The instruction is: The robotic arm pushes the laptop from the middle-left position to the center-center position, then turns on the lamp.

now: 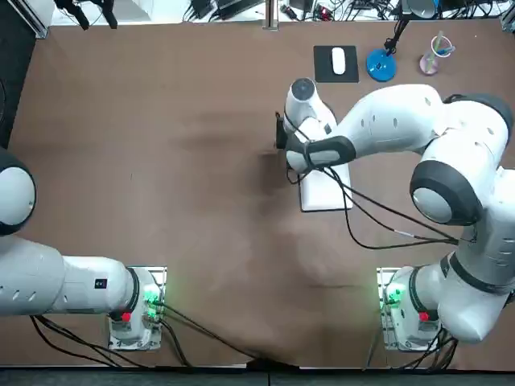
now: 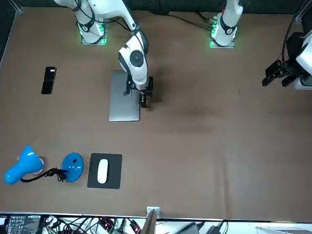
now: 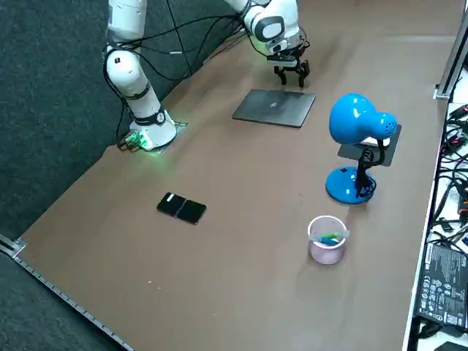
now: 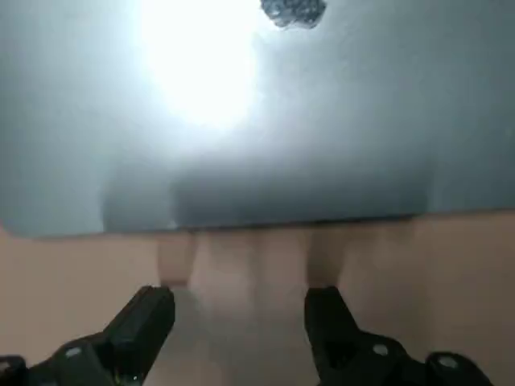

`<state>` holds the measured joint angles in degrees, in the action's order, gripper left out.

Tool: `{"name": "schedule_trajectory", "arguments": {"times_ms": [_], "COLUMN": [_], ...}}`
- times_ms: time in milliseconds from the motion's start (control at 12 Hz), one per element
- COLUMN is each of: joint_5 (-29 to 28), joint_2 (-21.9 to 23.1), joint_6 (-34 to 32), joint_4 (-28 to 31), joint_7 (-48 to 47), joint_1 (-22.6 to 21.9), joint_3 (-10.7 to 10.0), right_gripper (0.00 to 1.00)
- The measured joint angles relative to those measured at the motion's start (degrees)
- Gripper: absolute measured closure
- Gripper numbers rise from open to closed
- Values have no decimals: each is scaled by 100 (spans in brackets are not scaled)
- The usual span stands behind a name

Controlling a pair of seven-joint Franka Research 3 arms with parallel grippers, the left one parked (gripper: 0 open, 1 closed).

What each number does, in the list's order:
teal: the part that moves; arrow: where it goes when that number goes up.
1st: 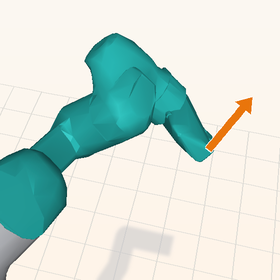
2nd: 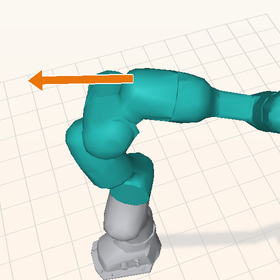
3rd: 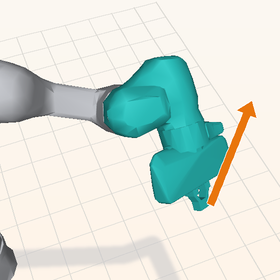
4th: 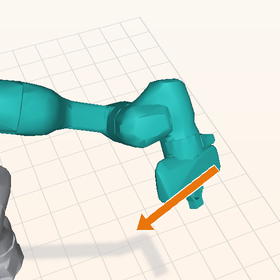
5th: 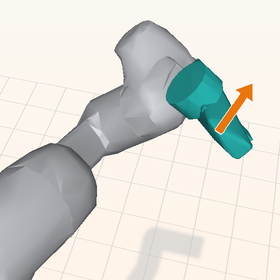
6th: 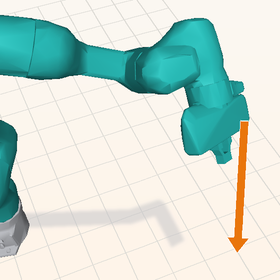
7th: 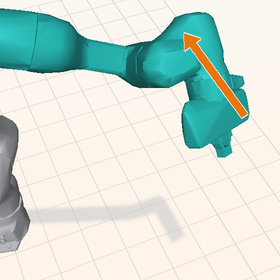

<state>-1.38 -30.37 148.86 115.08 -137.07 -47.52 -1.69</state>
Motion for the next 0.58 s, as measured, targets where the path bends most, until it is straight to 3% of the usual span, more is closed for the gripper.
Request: {"name": "schedule_trajectory", "arguments": {"times_ms": [583], "joint_5": [-2], "joint_2": [177], "joint_6": [454], "joint_4": [573], "joint_7": [7], "joint_1": [35], "joint_3": [-100], "right_gripper": [0]}}
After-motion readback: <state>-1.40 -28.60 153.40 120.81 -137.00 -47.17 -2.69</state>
